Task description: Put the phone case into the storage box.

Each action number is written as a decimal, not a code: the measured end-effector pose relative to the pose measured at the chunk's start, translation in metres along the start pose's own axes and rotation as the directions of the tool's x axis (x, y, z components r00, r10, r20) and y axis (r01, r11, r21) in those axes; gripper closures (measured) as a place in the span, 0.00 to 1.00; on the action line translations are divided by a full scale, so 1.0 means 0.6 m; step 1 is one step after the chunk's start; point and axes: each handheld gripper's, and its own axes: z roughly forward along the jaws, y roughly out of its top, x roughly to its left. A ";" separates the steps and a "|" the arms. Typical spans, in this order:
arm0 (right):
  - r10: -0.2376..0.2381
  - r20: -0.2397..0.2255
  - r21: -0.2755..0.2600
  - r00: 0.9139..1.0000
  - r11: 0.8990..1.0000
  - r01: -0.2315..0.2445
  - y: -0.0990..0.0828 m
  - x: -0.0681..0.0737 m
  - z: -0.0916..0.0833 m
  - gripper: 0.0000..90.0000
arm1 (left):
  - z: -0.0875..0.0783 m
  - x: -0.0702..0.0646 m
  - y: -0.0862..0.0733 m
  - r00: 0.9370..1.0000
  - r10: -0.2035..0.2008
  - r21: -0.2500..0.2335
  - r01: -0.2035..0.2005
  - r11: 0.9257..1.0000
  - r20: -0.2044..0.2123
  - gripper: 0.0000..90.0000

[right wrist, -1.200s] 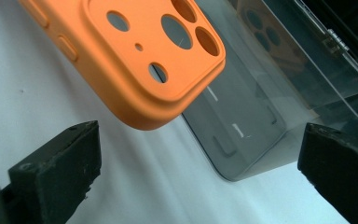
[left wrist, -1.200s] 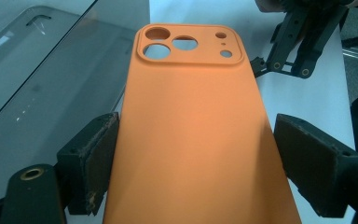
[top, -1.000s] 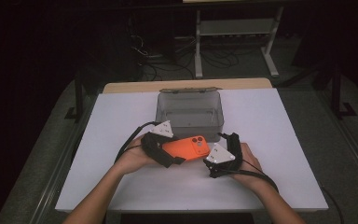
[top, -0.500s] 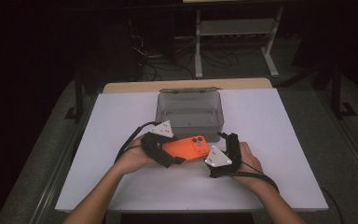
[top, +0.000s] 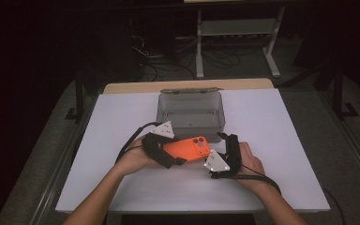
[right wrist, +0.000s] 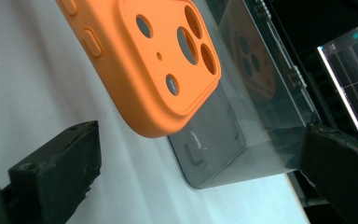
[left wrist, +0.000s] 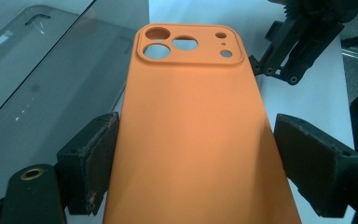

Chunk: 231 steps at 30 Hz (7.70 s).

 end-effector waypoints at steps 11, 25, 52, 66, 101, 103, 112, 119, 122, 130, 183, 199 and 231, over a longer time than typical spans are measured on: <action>-0.072 0.037 -0.004 0.997 0.997 0.073 0.004 0.004 -0.002 0.00 | 0.000 0.001 0.000 1.000 0.004 0.001 -0.004 1.000 0.001 0.18; -0.142 0.081 -0.005 0.987 0.990 0.143 0.008 0.011 -0.004 0.00 | 0.000 0.001 0.000 1.000 0.003 0.002 -0.003 1.000 -0.002 0.18; -0.204 0.099 -0.023 0.974 0.978 0.207 0.035 0.027 -0.007 0.00 | 0.005 0.000 0.001 1.000 -0.001 0.013 0.001 1.000 -0.009 0.18; -0.240 0.114 -0.058 0.964 0.967 0.248 0.069 0.040 0.000 0.00 | -0.002 0.003 0.002 1.000 -0.008 0.003 0.008 1.000 -0.023 0.18; -0.332 0.197 -0.072 0.923 0.934 0.351 0.098 0.074 0.011 0.00 | -0.005 0.008 0.000 0.998 -0.029 0.009 0.029 1.000 -0.055 0.18; -0.333 0.202 -0.070 0.921 0.933 0.353 0.098 0.075 0.011 0.00 | -0.006 0.008 0.000 0.998 -0.030 0.009 0.030 1.000 -0.056 0.18; -0.358 0.219 -0.060 0.908 0.924 0.379 0.098 0.079 0.013 0.00 | -0.005 0.008 -0.001 0.998 -0.031 0.009 0.032 0.999 -0.056 0.18; -0.357 0.227 -0.058 0.906 0.924 0.378 0.098 0.083 0.012 0.02 | -0.005 0.008 -0.001 0.998 -0.031 0.010 0.032 0.999 -0.056 0.18; -0.365 0.235 -0.059 0.901 0.920 0.388 0.099 0.084 0.011 0.05 | -0.005 0.008 -0.001 0.998 -0.031 0.010 0.032 0.999 -0.056 0.18; -0.378 0.239 -0.058 0.894 0.914 0.402 0.100 0.088 0.009 0.13 | -0.005 0.008 0.000 0.998 -0.032 0.011 0.033 0.999 -0.053 0.18; -0.441 0.262 -0.032 0.859 0.885 0.464 0.102 0.101 0.006 0.57 | -0.004 0.004 0.001 0.999 -0.026 0.014 0.027 1.000 -0.046 0.18; -0.456 0.271 -0.030 0.848 0.876 0.481 0.101 0.103 0.007 0.63 | -0.004 0.004 0.001 0.999 -0.026 0.011 0.027 1.000 -0.040 0.18; -0.490 0.284 -0.019 0.824 0.856 0.516 0.099 0.109 0.007 0.79 | -0.005 0.006 0.001 0.999 -0.037 0.006 0.037 0.999 -0.029 0.18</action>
